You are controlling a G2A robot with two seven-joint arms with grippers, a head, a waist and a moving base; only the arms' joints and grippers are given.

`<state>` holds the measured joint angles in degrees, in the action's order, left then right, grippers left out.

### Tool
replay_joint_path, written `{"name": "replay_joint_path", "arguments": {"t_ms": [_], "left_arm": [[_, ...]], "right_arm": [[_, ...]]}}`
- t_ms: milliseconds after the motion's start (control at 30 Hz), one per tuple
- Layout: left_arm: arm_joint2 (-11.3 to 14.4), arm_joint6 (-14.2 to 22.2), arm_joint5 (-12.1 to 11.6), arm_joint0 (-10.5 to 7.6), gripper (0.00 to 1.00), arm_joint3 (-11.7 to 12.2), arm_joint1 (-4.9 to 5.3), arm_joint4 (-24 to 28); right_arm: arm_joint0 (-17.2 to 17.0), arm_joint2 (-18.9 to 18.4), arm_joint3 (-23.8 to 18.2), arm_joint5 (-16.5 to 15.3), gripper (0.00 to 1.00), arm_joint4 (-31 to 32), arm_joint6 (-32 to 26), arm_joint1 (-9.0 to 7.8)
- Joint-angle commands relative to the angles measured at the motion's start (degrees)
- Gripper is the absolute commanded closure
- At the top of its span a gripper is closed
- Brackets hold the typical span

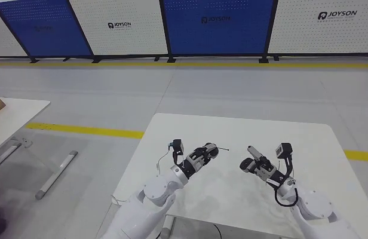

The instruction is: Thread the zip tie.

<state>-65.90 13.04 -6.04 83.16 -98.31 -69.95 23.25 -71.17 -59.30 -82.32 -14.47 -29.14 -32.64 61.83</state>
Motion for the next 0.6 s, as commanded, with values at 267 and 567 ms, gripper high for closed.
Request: {"name": "replay_joint_path", "arguments": {"t_ms": [267, 567], "left_arm": [[-2.4, -1.2, 0.0, 4.99, 1.0, -10.4, 0.63, -2.2], [-2.4, -1.2, 0.0, 4.99, 1.0, -10.4, 0.63, -2.2]], "right_arm": [[0.0, 0.0, 0.0, 0.0, 0.0, 0.0, 0.0, 0.0], [0.0, 0.0, 0.0, 0.0, 0.0, 0.0, 0.0, 0.0]]}}
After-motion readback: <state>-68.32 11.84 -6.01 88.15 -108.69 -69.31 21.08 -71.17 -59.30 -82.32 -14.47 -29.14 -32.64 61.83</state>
